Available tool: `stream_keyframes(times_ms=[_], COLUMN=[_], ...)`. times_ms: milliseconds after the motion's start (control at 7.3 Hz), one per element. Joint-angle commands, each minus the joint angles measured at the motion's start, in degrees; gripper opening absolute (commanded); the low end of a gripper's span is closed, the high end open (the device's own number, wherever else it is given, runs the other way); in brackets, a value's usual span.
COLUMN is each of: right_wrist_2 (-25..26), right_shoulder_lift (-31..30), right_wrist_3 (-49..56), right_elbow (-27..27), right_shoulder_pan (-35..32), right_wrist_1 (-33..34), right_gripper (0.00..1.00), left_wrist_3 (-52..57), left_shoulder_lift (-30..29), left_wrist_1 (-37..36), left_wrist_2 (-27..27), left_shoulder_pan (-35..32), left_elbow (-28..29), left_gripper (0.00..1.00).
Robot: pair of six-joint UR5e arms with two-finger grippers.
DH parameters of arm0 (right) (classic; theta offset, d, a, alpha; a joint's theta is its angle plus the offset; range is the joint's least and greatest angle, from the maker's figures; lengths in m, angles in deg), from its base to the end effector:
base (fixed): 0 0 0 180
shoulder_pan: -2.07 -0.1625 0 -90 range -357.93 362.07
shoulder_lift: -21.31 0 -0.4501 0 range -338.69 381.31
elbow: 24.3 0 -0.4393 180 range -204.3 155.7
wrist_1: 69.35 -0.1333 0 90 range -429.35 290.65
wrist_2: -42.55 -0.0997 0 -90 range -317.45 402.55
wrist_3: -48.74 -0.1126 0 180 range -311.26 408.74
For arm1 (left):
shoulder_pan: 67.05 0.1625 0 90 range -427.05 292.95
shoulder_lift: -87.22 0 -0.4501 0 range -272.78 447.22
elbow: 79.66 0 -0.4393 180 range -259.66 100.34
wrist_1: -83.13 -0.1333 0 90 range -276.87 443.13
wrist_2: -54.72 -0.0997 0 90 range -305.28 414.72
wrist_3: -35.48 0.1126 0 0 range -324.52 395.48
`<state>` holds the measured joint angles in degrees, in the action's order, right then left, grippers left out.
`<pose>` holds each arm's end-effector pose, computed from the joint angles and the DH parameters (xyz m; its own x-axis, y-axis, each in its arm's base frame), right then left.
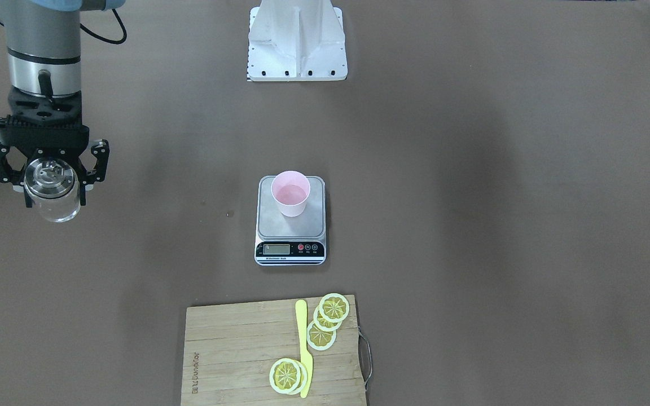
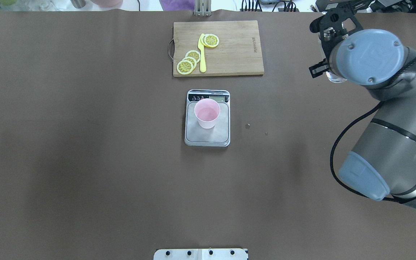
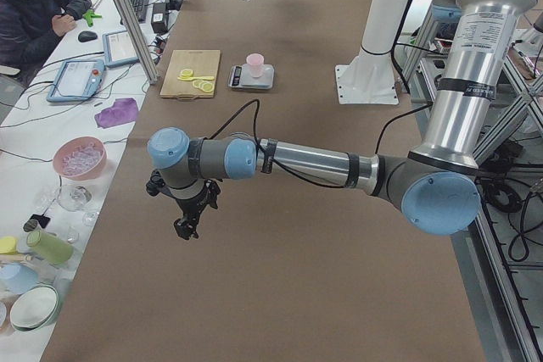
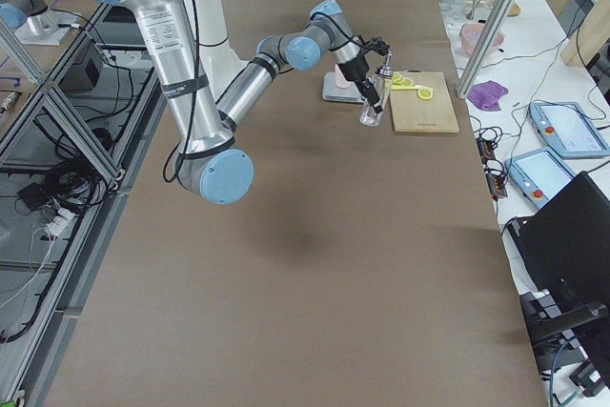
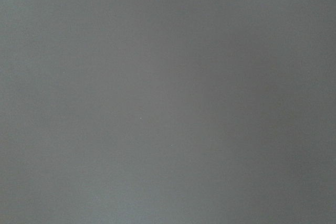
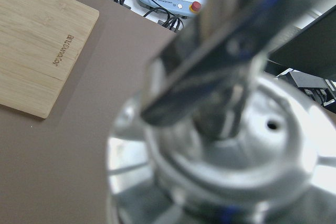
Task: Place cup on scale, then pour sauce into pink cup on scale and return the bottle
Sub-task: 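Carry the sauce bottle with the right gripper away from the scale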
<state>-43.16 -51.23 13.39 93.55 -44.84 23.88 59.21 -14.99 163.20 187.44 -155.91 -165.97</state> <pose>-0.3018 -0.5301 0.2961 0.9153 -0.2122 0.3425 -0.0276 0.8150 0.5787 -0.0444 -0.6283 0.6225 0.6647 0.4003 -0.6308 -0.3139 0.9158 0.2504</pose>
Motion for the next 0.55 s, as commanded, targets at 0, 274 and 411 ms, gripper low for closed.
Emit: stream_keyframes(times_ms=[0,274,411], right_wrist_2=[-3.32,-7.25,-7.8], right_shoulder_lift=[-8.02,-12.7,-13.58], right_wrist_3=[0.11,0.11,-0.16], right_elbow=[-2.87,-9.35,-13.05], right_shoulder_pan=[-1.95,-4.23,-5.11], right_wrist_1=[-15.11,-31.7,-38.05], right_gripper=[0.0,0.0,0.0], left_wrist_3=[0.0,0.09,0.09], left_shoulder_lift=[0.0,0.0,0.0], left_wrist_1=[0.0,0.09,0.09], left_wrist_2=[0.0,0.0,0.0], left_shoulder_pan=[0.0,0.0,0.0], left_elbow=[-0.09,-0.09,-0.09], left_gripper=[0.98,0.98,0.98])
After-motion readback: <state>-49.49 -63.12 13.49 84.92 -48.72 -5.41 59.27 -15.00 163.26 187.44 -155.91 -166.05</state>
